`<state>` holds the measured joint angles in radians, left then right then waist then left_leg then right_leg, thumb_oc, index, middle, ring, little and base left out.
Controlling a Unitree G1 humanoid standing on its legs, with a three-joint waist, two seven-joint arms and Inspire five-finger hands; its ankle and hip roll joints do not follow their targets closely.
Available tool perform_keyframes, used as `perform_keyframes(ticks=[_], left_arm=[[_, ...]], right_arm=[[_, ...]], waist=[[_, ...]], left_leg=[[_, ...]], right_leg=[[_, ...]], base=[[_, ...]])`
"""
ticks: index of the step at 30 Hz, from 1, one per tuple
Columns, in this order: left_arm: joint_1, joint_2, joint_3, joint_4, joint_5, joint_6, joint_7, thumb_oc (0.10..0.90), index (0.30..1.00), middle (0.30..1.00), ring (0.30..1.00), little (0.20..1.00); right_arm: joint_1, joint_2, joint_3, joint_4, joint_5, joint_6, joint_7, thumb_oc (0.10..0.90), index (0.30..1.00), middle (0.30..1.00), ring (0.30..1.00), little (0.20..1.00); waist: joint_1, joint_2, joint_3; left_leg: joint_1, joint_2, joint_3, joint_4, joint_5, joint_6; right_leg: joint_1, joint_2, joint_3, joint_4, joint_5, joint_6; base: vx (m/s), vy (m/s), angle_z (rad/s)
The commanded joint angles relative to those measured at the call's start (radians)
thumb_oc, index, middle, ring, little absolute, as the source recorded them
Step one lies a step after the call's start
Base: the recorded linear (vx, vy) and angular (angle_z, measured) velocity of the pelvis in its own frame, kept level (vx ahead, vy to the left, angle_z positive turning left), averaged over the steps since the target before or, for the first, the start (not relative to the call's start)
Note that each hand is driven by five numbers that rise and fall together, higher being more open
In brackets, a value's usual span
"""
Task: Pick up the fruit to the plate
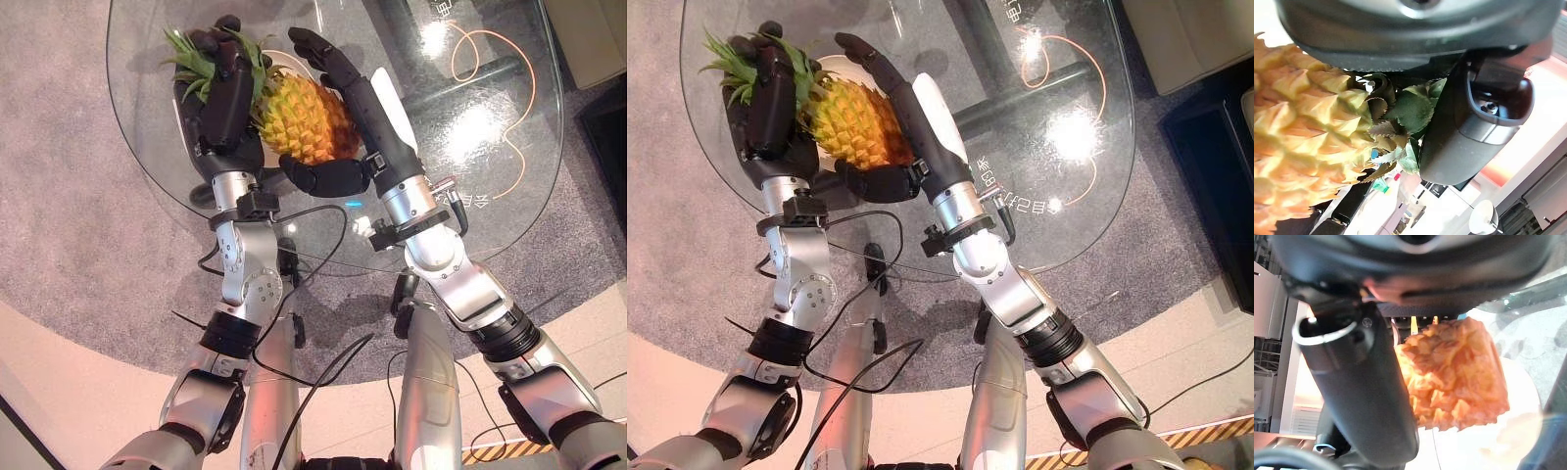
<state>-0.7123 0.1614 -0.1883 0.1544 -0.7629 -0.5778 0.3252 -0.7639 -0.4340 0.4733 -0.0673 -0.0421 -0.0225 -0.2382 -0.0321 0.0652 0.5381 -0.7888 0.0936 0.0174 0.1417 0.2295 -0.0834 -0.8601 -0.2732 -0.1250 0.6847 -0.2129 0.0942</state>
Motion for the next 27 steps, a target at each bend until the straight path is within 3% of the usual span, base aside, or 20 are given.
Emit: perform_keyframes(ticks=[1,19,27], left_arm=[[-0.135,0.067,0.08,-0.11,0.164,-0.154,0.028,0.1,0.3,0.3,0.3,0.2],[-0.167,0.166,0.076,-0.079,0.341,-0.113,0.052,0.1,0.3,0.3,0.3,0.2],[-0.172,0.176,0.084,-0.059,0.395,-0.12,0.143,0.1,0.3,0.3,0.3,0.2]], right_arm=[[-0.118,0.012,-0.139,-0.11,-0.056,-0.065,-0.048,0.8,0.9,0.9,0.9,0.9],[-0.147,-0.107,-0.144,-0.101,-0.132,-0.036,0.056,0.8,0.9,0.9,0.9,0.9],[-0.149,-0.117,-0.142,-0.1,-0.129,-0.03,0.061,0.8,0.9,0.9,0.9,0.9]], waist=[[0.025,-0.047,-0.018],[0.023,-0.063,-0.018],[0.022,-0.063,-0.018]], left_leg=[[0.054,0.016,0.019,0.122,-0.165,-0.016],[0.054,0.025,0.015,0.12,-0.166,-0.022],[0.048,0.026,0.011,0.118,-0.167,-0.024]], right_leg=[[0.103,0.013,0.022,-0.364,0.266,0.054],[0.098,0.022,0.016,-0.352,0.262,0.06],[0.089,0.025,0.017,-0.349,0.259,0.061]], base=[[0.0,0.0,0.0],[0.0,0.0,0.0],[0.0,0.0,0.0]])
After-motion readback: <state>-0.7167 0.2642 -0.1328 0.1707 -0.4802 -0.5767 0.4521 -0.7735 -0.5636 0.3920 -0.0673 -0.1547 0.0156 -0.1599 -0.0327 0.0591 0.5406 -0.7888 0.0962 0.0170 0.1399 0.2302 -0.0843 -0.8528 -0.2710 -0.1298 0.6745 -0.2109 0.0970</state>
